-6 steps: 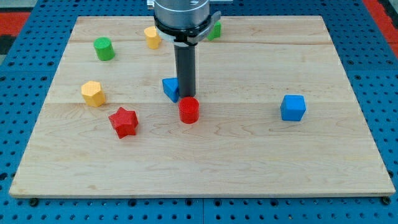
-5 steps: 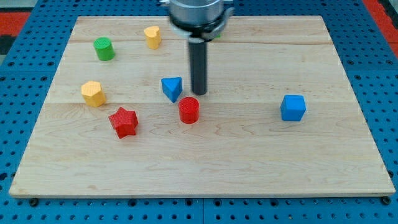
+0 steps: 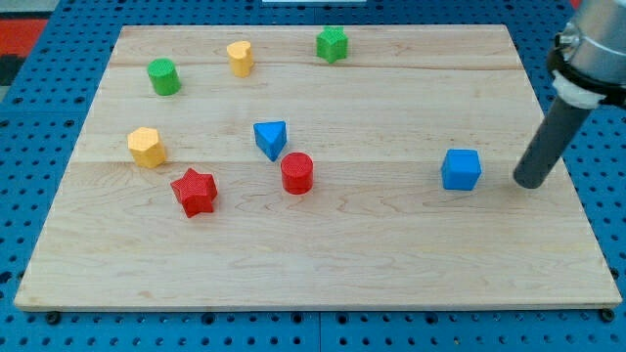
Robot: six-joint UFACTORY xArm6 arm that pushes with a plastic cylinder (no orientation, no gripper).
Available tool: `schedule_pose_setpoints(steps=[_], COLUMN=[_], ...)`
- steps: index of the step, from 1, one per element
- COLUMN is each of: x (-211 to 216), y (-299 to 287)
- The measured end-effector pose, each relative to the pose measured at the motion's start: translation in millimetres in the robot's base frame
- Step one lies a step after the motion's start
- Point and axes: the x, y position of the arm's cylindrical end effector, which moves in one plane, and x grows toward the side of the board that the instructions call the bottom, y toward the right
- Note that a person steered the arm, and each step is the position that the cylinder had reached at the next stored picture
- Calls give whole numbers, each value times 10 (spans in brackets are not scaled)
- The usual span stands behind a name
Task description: Push the blue cube slightly towards the center of the board
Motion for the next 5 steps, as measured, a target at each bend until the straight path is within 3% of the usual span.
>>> schedule_pose_setpoints(steps=[2, 5], x=[-119, -414], y=[-1112, -1448])
